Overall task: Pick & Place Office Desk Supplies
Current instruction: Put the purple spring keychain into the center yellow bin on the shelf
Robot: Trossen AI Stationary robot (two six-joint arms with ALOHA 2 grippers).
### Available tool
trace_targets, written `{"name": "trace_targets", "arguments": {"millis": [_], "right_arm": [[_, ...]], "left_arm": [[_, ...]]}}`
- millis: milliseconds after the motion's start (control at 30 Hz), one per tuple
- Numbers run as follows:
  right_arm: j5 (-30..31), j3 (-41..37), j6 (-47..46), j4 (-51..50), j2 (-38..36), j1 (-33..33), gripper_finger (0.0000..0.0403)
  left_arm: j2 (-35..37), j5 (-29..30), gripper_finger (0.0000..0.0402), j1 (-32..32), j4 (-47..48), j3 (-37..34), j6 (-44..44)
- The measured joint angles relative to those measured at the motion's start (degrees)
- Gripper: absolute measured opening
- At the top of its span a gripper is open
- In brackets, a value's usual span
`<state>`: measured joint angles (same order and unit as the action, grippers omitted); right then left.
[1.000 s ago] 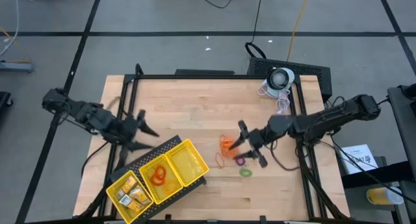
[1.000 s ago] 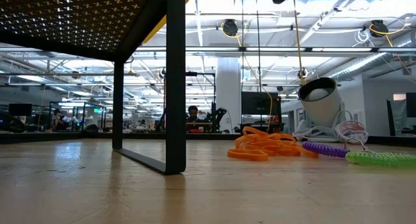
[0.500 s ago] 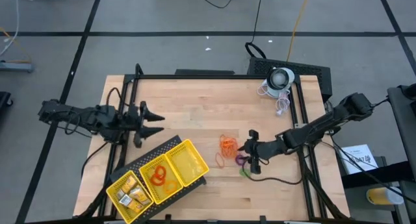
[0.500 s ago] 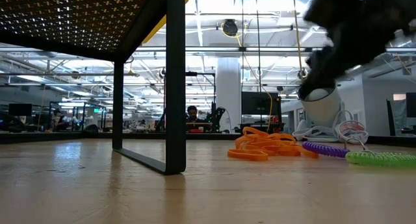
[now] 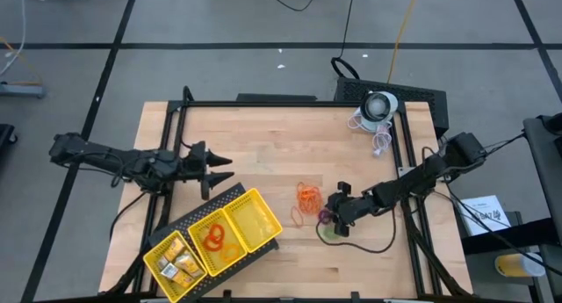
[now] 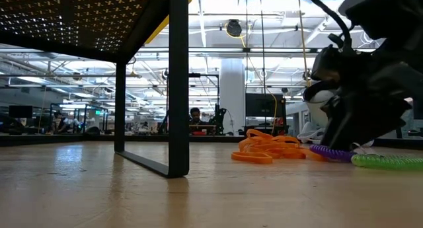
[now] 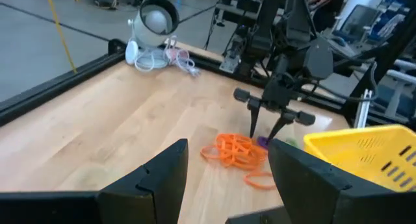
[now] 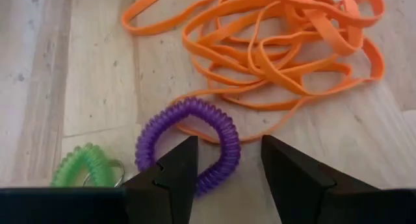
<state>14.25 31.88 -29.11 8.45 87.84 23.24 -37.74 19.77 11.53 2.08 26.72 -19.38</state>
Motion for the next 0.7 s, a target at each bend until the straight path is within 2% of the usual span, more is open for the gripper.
{"name": "trace_targets", "arguments": {"millis": [200,400,533,600,700], "right_arm": [[-0.1,0.1,-1.7,-2.1,0.2,0.0,0.013],[-0.5,0.1,-1.7,-3.3,-0.7,-0.1,0.0058],[-4.1,-0.1,-1.7,-6.5,-4.5,-0.9,0.0014],[-5.4,-0.3,-1.7,-7.9,-7.3,-1.6,0.001],[-4.2,-0.2,-0.5,-8.3,-11.9,-2.6,0.0015]], "left_arm": [[-0.9,0.3,0.0223,0.0,-1.3,0.0,1.8],[-0.8,0.3,0.0223,0.0,-2.7,0.0,4.8],[-0.8,0.3,0.0223,0.0,-2.7,0.0,7.2],[-0.8,0.3,0.0223,0.0,-2.7,0.0,8.2],[-0.8,0.3,0.0223,0.0,-2.8,0.0,8.6]]}}
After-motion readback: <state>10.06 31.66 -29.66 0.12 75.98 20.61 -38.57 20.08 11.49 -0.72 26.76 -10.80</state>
